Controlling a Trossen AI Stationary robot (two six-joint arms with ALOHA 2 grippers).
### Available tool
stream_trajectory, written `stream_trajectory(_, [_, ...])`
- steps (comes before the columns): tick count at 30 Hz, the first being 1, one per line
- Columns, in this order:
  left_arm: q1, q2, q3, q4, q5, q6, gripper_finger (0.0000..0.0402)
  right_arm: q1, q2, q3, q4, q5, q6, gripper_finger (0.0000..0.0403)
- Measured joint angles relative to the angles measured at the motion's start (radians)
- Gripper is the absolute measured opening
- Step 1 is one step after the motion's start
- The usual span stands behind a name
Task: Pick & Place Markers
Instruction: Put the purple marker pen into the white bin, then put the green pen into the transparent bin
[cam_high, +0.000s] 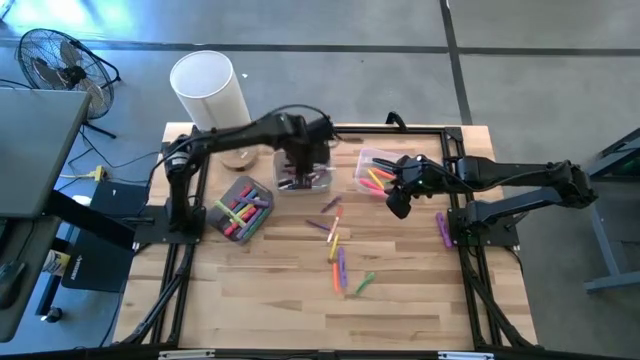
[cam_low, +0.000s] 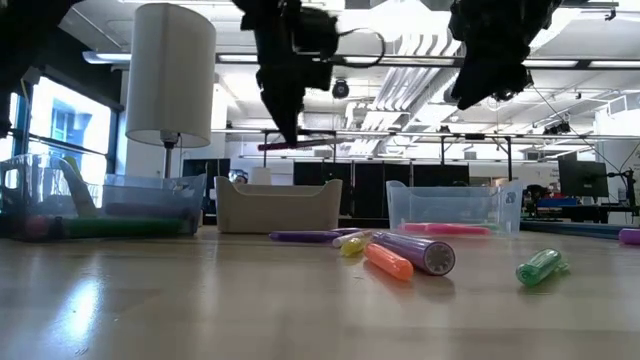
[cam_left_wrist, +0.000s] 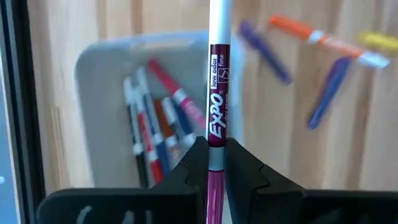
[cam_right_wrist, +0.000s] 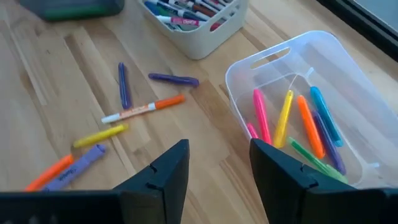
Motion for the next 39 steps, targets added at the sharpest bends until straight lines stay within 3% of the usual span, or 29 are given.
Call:
stream_trajectory(7, [0.13, 0.001, -0.102, 0.062, 0.151, 0.055, 0.0023, -0.001, 0.0, 0.0, 0.031, 0.044, 0.078, 0.016])
stream_trajectory(9, [0.144, 0.001, -0.15, 0.097, 0.167, 0.051, 0.0039, -0.002, 0.0, 0.0, 0.039, 0.065, 0.102, 0.016])
stream_trajectory(16, [0.141, 0.001, -0.245, 0.151, 0.093, 0.06, 0.0108, -0.013, 0.0, 0.0, 0.062, 0.122, 0.133, 0.0161])
stream_trajectory(21, [0.137, 0.0, -0.243, 0.169, 0.053, 0.061, 0.0123, -0.025, 0.0, 0.0, 0.096, 0.129, 0.15, 0.0161])
stream_trajectory(25, [0.137, -0.001, -0.164, 0.115, 0.022, 0.039, 0.0125, -0.025, 0.0, 0.0, 0.097, 0.129, 0.15, 0.0161])
stream_trajectory(32, [0.097, -0.004, 0.024, 0.018, 0.035, -0.327, 0.0126, -0.025, 0.0, 0.0, 0.098, 0.123, 0.146, 0.0161])
stream_trajectory(36, [-0.008, -0.004, 0.034, 0.055, 0.114, -0.444, 0.0126, -0.024, 0.0, 0.0, 0.098, 0.095, 0.145, 0.0161])
stream_trajectory(39, [-0.104, -0.004, 0.034, 0.057, 0.116, -0.515, 0.0126, -0.024, 0.0, 0.0, 0.098, 0.07, 0.142, 0.0161])
